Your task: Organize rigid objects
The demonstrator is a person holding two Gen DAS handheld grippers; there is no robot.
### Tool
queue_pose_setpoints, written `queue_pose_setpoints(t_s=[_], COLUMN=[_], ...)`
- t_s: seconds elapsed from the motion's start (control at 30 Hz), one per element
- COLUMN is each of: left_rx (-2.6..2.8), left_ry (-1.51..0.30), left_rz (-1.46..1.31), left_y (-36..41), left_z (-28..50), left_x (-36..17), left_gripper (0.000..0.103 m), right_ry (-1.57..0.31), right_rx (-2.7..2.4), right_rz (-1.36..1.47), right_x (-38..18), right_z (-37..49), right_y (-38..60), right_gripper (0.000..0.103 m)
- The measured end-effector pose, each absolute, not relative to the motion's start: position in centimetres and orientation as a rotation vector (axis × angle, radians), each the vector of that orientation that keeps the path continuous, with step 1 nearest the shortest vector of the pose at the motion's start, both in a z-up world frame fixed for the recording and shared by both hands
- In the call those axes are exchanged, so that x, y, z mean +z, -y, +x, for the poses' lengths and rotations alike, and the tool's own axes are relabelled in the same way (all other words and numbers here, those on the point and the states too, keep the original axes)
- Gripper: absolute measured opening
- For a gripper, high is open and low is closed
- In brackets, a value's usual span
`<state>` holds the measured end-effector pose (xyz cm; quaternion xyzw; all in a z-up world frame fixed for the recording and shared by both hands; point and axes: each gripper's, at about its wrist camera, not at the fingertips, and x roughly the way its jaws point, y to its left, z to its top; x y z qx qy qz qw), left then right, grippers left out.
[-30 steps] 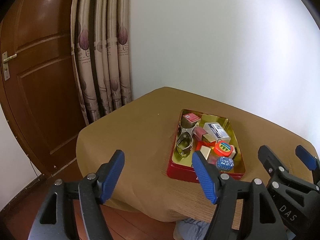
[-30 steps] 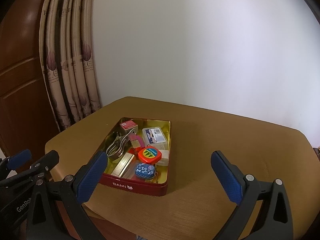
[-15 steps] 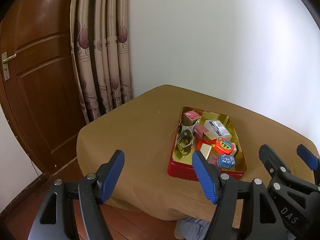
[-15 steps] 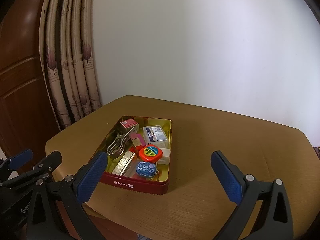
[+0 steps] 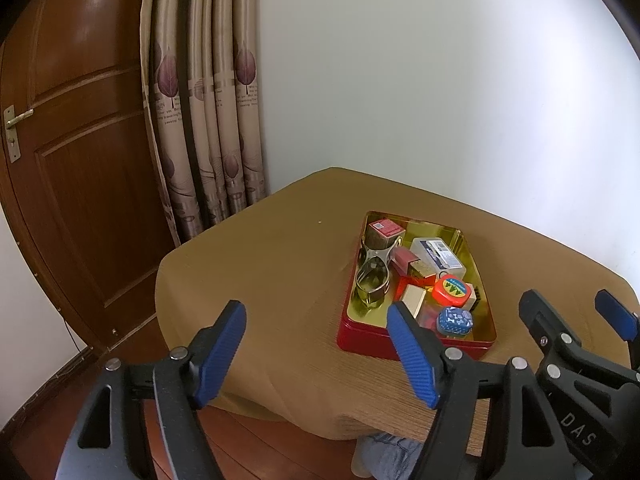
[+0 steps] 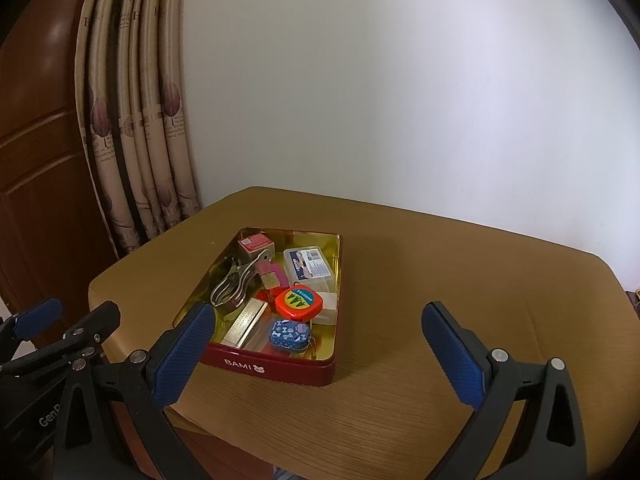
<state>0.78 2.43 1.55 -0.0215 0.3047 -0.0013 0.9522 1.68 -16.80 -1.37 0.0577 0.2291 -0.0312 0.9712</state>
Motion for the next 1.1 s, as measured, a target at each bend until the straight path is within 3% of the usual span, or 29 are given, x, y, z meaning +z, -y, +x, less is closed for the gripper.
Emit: queue_pose_setpoints(t_s=[1.1], left_rx=[0.0], left_ry=[-0.632], left_rz=[-0.041], left_y=[-2.57], left_z=[0.95], left_x=[1.11], left_gripper=[0.077], right_ry=[-0.477], right_rx=[-0.061], right_rz=[0.116], right_x=[-1.6], right_z=[1.78], right_y=[16.79], right_gripper=[0.102])
